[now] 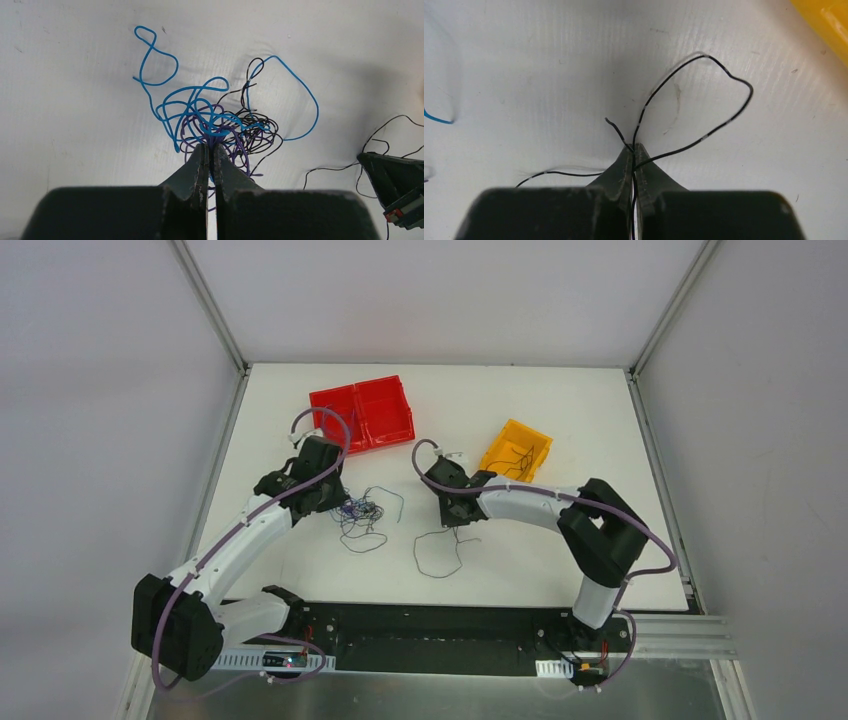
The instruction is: Untangle the cables
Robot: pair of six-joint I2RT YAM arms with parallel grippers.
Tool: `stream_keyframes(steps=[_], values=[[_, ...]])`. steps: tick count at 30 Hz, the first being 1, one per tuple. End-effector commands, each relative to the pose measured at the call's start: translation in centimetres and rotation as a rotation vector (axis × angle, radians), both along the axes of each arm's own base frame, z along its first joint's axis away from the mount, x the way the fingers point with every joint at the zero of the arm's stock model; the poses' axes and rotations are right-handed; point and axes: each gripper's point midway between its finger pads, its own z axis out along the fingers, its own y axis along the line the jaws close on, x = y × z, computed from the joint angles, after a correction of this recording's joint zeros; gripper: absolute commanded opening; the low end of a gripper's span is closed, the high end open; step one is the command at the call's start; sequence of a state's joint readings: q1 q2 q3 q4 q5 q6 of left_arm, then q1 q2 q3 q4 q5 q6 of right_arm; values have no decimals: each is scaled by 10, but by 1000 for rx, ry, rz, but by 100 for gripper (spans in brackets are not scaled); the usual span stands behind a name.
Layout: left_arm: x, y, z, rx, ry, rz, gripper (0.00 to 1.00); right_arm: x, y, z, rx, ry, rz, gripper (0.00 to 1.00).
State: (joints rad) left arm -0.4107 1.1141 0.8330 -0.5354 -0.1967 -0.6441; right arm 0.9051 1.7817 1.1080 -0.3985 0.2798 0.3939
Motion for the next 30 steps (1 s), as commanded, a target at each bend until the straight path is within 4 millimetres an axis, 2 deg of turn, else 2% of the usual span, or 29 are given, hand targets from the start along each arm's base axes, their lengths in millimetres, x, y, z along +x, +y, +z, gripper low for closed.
stream_keyframes(steps=[1, 4, 8, 9, 11, 14, 20, 22, 23, 26, 30], values=[[-1, 17, 6, 35, -36, 72, 0, 4, 8, 13, 53, -35, 5, 0], [-9, 34, 2, 70, -27, 178, 0, 15, 25, 44, 140, -99, 41, 0], [-28, 56, -14, 125, 25, 326, 0, 41, 63, 101, 295, -181, 112, 0], [-30, 58, -17, 132, 39, 333, 0, 54, 73, 121, 335, -214, 119, 0], [-33, 56, -19, 131, 61, 329, 0, 73, 91, 148, 386, -257, 138, 0], [-34, 55, -17, 121, 63, 327, 0, 105, 110, 179, 425, -329, 155, 0], [-35, 53, -10, 93, 36, 316, 0, 184, 124, 232, 358, -585, 119, 0], [-36, 53, -9, 90, 34, 311, 0, 211, 125, 238, 303, -682, 84, 0], [-35, 52, -9, 89, 34, 308, 0, 225, 128, 230, 271, -711, 66, 0], [-35, 50, -9, 85, 43, 299, 0, 260, 134, 231, 184, -818, 28, 0], [-35, 47, -11, 81, 61, 288, 0, 293, 149, 220, 160, -900, 10, 0]])
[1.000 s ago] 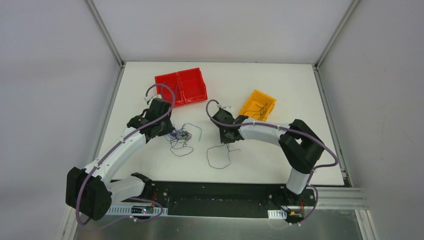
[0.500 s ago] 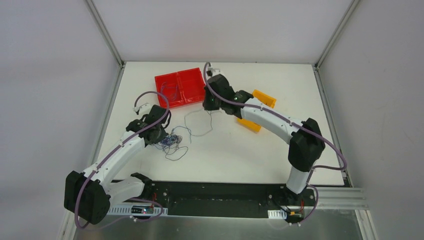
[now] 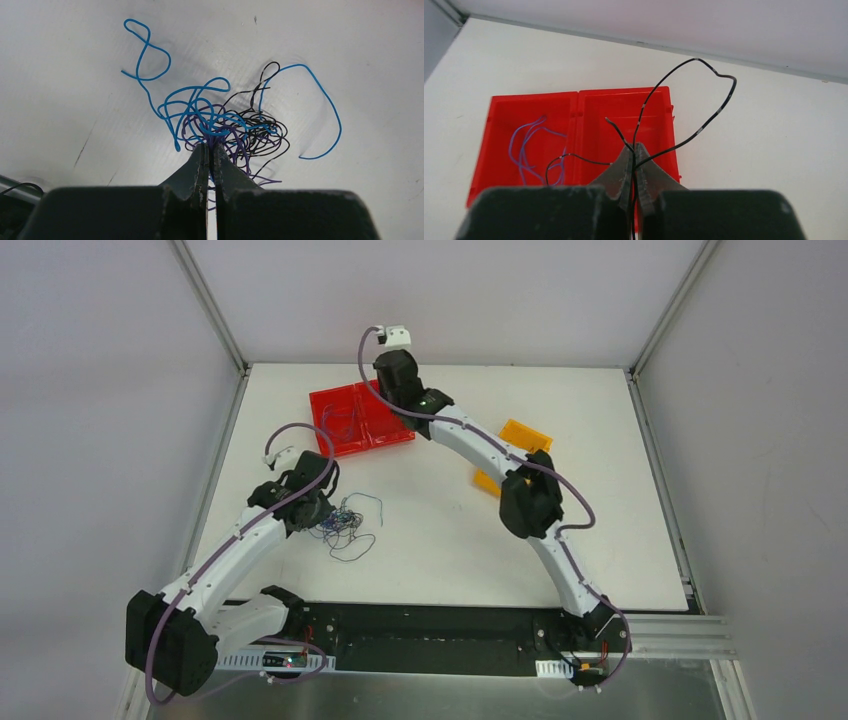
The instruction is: Untangle the cables
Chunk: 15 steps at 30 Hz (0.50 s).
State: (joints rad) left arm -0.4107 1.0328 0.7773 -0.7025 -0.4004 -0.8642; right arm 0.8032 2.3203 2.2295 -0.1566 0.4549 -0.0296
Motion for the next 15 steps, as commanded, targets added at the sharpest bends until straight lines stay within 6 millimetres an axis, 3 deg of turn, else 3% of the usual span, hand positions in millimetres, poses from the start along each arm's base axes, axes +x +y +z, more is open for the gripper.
stream_keyframes(steps=[1, 6, 11, 15], values=[[-2, 0, 0, -4, 29, 2, 0, 39, 3, 12, -31, -159, -84, 0], [0, -2, 1, -6, 37, -5, 0, 54, 18, -37, -51, -160, -72, 0], [1, -2, -1, 3, 43, -2, 0, 33, 48, -83, 1, -1, 109, 0], [3, -4, -2, 6, 57, -13, 0, 32, 38, -110, 93, 174, 84, 0]])
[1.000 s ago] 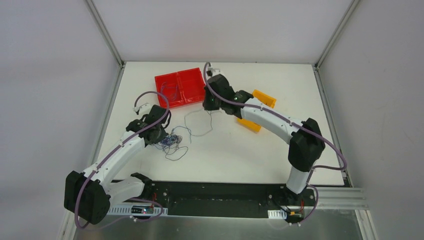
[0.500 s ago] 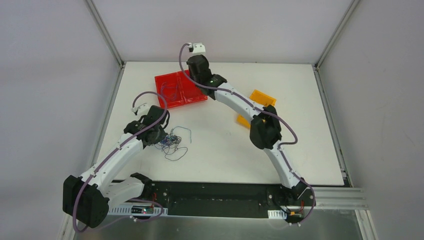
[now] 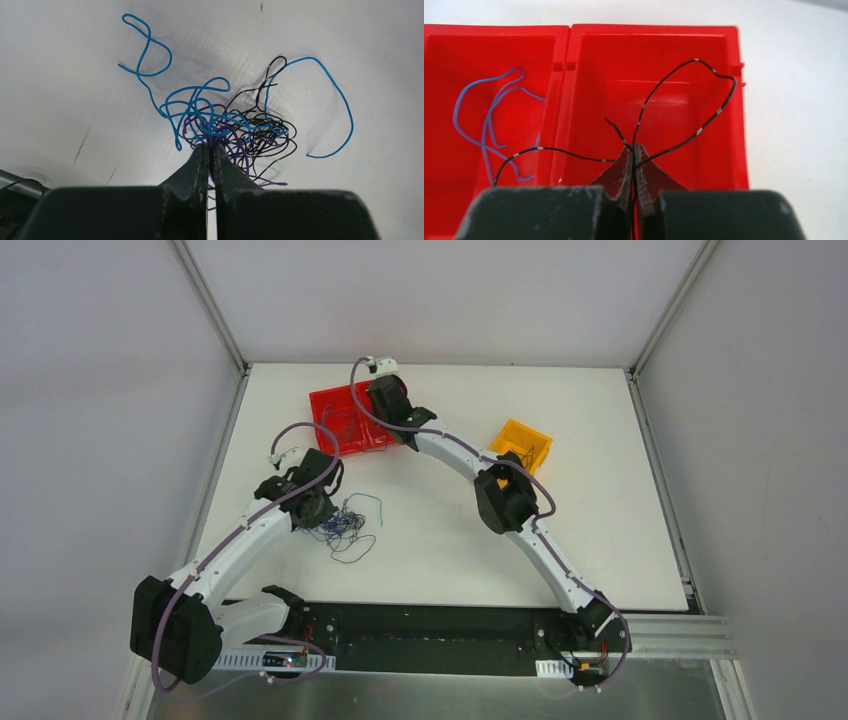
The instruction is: Untangle the cables
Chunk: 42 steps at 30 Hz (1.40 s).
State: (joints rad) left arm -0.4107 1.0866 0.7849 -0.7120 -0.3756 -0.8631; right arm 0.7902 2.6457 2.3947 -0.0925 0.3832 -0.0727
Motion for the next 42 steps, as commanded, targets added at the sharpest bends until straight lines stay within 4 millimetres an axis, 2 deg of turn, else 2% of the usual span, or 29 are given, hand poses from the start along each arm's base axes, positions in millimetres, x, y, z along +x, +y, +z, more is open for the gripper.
stream_keyframes(steps=[1, 3, 10, 13, 18, 24, 30, 33, 35, 39, 42], values=[[5, 0, 8, 2, 0, -2, 0, 1, -2, 13, 207, 162, -17, 0], [5, 0, 8, 4, 0, -1, 0, -5, -14, 3, 241, 251, -58, 0], [5, 1, 10, 13, -6, -14, 0, -35, -58, -24, 160, 487, -153, 0], [3, 1, 13, 3, -18, -17, 0, -51, -78, -28, 111, 551, -160, 0], [0, 2, 15, -8, -38, -20, 0, -83, -100, -14, 58, 587, -110, 0], [-4, 1, 19, -29, -60, -25, 0, -140, -134, 3, 15, 640, -41, 0], [-5, 1, 17, -19, -52, -46, 0, -176, -160, 24, -7, 635, -2, 0], [-4, -1, 17, -14, -38, -73, 0, -182, -169, 29, -17, 623, -1, 0], [-3, -1, 17, -12, -37, -74, 0, -179, -173, 34, -16, 602, -14, 0], [-1, -1, 17, -12, -41, -75, 0, -157, -176, 53, -6, 536, -46, 0], [1, -4, 19, -14, -40, -85, 0, -142, -174, 75, 11, 474, -59, 0]])
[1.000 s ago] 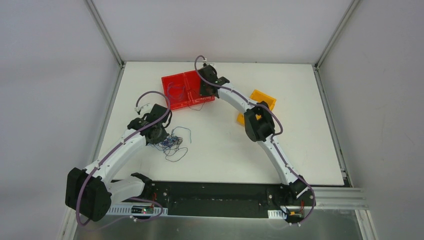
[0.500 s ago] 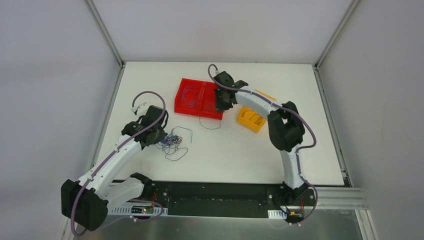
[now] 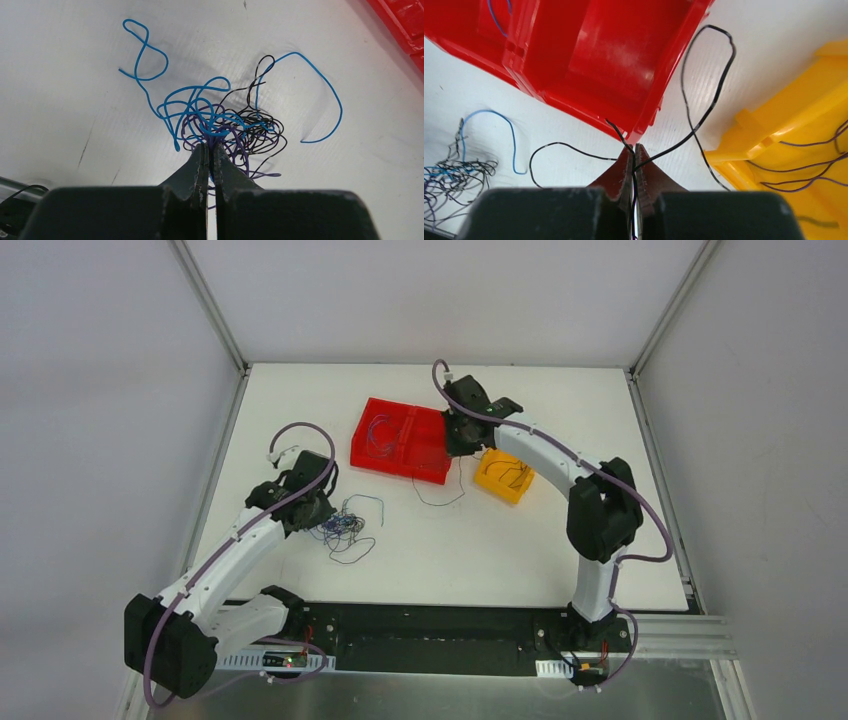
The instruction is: Untangle the cables
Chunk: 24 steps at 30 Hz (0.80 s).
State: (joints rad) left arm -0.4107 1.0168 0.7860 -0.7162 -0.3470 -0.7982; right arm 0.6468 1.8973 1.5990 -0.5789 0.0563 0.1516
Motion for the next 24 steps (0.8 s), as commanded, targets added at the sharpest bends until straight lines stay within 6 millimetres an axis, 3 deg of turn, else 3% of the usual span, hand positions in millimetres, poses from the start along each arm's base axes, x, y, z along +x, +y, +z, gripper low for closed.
stream_keyframes(steps=[1, 7, 12, 21, 24], values=[[5, -2, 6, 1, -2, -21, 0, 33, 0, 58, 29, -164, -31, 0], [8, -12, 6, -29, -16, -96, 0, 57, -8, 108, 22, -316, -56, 0], [12, -24, 4, -65, -25, -156, 0, 74, -19, 138, 32, -402, -90, 0], [18, -36, 0, -102, -9, -185, 0, 106, -32, 158, -37, -553, -163, 0], [18, -36, -1, -101, -7, -187, 0, 110, -29, 153, -58, -555, -154, 0]])
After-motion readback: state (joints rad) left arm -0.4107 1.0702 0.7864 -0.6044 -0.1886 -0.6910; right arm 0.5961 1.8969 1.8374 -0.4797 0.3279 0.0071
